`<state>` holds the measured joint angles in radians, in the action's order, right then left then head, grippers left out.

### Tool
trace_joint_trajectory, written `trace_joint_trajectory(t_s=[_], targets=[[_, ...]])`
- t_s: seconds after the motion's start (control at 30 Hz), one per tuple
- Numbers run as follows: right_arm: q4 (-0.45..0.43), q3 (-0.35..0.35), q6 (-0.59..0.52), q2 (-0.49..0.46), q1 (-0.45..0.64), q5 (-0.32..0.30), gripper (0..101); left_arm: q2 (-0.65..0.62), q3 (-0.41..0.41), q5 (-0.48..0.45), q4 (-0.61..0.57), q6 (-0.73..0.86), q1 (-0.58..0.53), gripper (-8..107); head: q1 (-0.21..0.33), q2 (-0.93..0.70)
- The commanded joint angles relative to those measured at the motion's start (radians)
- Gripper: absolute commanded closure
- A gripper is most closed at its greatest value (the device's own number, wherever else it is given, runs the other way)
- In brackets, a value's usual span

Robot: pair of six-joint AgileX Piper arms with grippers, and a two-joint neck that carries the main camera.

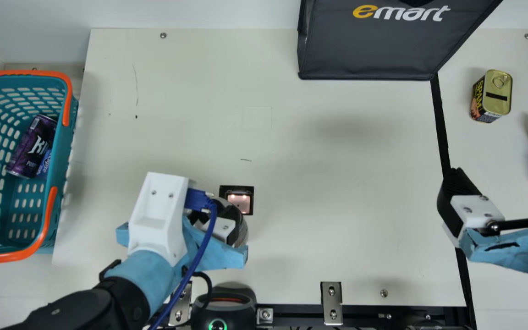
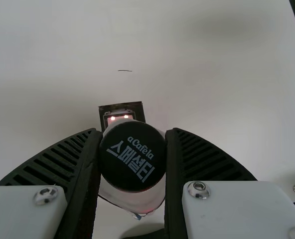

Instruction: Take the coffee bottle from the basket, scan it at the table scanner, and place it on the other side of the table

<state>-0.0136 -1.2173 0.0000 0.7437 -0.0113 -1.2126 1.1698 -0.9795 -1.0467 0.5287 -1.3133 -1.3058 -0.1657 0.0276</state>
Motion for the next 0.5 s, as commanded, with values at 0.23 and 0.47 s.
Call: trace_joint_trajectory(t_s=[0.23, 0.47], targets=[[0.000, 0.000, 0.000, 0.000, 0.000, -0.001, 6, -0.044, 0.037, 0.063, -0.035, 0.139, 0.028, 107, 0.027, 0.000], [0.000, 0.000, 0.000, 0.000, 0.000, -0.001, 6, -0.086, 0.065, 0.127, -0.091, 0.318, 0.082, 107, 0.027, 0.000]])
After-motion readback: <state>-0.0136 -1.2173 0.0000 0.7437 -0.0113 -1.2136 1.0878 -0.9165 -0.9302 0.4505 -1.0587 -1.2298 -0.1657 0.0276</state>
